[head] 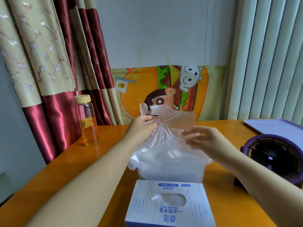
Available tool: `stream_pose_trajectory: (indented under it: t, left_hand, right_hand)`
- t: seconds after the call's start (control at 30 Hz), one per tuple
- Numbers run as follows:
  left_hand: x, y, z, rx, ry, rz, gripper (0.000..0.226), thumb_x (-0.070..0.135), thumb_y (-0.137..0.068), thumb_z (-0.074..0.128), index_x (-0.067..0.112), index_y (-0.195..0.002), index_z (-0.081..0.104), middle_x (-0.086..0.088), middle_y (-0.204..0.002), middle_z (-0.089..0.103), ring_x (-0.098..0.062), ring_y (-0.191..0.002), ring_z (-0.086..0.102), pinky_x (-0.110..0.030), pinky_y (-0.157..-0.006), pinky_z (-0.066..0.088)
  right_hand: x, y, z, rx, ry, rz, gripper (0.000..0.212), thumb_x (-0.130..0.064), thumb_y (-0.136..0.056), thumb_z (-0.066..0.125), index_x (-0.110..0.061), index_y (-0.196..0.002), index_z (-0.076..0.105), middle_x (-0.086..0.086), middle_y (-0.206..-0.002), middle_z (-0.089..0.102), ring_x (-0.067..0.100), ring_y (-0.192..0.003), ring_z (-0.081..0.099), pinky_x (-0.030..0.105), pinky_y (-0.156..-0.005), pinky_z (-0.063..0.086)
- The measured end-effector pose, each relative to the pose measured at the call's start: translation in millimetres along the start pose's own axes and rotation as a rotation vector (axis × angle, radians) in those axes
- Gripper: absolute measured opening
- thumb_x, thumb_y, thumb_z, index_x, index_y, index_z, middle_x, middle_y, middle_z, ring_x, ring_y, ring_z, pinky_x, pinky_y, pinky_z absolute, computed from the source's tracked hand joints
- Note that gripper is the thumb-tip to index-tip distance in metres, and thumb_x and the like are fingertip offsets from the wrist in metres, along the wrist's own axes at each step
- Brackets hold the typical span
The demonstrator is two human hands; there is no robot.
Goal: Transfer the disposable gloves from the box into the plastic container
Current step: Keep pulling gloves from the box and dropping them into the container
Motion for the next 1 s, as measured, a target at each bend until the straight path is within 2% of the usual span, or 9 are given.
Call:
stream_pose_trajectory:
  t: [0.13,0.23,0.33,0.4,0.5,0.6,0.7,0.83,1.0]
  left_hand:
    - [-10,-15,18,-0.082,-0.166,0.013,0.047,0.021,-0.091,0.062,0.017,-0.135,0.047,-0.003,-0.121,0.06,-0.015,-0.088,0.062,-0.024,-0.072,0.049]
    - [-12,-21,19,-0.192,-0.427,0.061,0.036,0.028,-0.09,0.064,0.015,-0.122,0.052,0.008,-0.11,0.061,-0.01,-0.072,0.059,-0.017,-0.056,0.044]
    - [-20,-35,-1,-0.244,-0.626,0.007,0.07,0.04,-0.087,0.067,0.015,-0.145,0.036,0.0,-0.121,0.061,-0.012,-0.098,0.059,-0.021,-0.076,0.043]
    - [-13,-43,-22,-0.121,-0.708,0.033,0.079,0.041,-0.087,0.066,0.016,-0.15,0.027,-0.002,-0.138,0.05,-0.019,-0.118,0.053,-0.03,-0.095,0.043]
    - [27,-36,-21,0.041,-0.657,0.363,0.055,0.032,-0.088,0.065,0.024,-0.139,0.046,0.003,-0.128,0.053,-0.012,-0.097,0.058,-0.033,-0.089,0.049]
    - [43,-14,28,-0.382,-0.673,0.507,0.044,0.036,-0.088,0.065,0.029,-0.13,0.056,0.014,-0.113,0.059,0.004,-0.083,0.055,-0.014,-0.073,0.044]
    - [15,-8,64,-0.738,-0.862,0.397,0.053,0.041,-0.089,0.063,0.028,-0.138,0.049,0.01,-0.123,0.06,-0.005,-0.098,0.058,-0.022,-0.083,0.049]
    - [-30,-19,68,-0.881,-1.028,0.17,0.064,0.038,-0.09,0.063,0.028,-0.146,0.035,0.004,-0.137,0.051,-0.016,-0.108,0.056,-0.021,-0.077,0.048]
    - [-63,-22,73,-0.955,-1.233,0.081,0.062,0.019,-0.095,0.052,0.024,-0.151,0.027,0.0,-0.143,0.044,-0.023,-0.123,0.047,-0.028,-0.091,0.041]
  right_hand:
    - [16,-25,2,0.028,0.349,0.004,0.048,-0.006,-0.085,0.067,-0.018,-0.13,0.056,-0.001,-0.129,0.057,0.012,-0.101,0.062,0.019,-0.086,0.05]
    - [29,-38,3,-0.058,0.562,0.061,0.064,-0.005,-0.082,0.066,-0.016,-0.141,0.044,0.003,-0.143,0.043,0.022,-0.119,0.052,0.026,-0.097,0.044]
    - [35,-45,6,-0.197,0.753,0.116,0.069,-0.008,-0.084,0.063,-0.012,-0.146,0.034,0.004,-0.146,0.036,0.022,-0.13,0.041,0.025,-0.101,0.038]
    - [36,-49,12,-0.258,0.84,0.13,0.07,-0.01,-0.084,0.063,-0.011,-0.146,0.032,0.006,-0.144,0.037,0.023,-0.127,0.043,0.026,-0.101,0.041]
    - [36,-55,21,-0.323,0.935,0.115,0.066,-0.014,-0.084,0.065,-0.008,-0.143,0.037,0.008,-0.137,0.043,0.021,-0.12,0.046,0.027,-0.096,0.045]
    - [36,-59,31,-0.378,1.034,0.105,0.059,-0.02,-0.086,0.065,-0.008,-0.14,0.042,0.007,-0.133,0.048,0.019,-0.12,0.044,0.025,-0.095,0.045]
    - [41,-63,37,-0.441,1.139,0.094,0.053,-0.023,-0.089,0.061,-0.006,-0.137,0.046,0.007,-0.133,0.05,0.02,-0.125,0.039,0.027,-0.101,0.041]
    - [51,-68,47,-0.568,1.217,0.113,0.059,-0.026,-0.088,0.064,-0.005,-0.139,0.044,0.007,-0.137,0.046,0.02,-0.127,0.035,0.032,-0.105,0.039]
    - [63,-72,59,-0.731,1.281,0.131,0.048,-0.021,-0.09,0.062,-0.003,-0.133,0.048,0.009,-0.127,0.048,0.013,-0.092,0.028,0.033,-0.1,0.042]
Point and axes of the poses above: each hand's wrist, its own y-axis away from the middle knuckle, its own z-axis out of the palm, x = y × z, the point moved 5 cm from there along -y, towards the middle knuckle
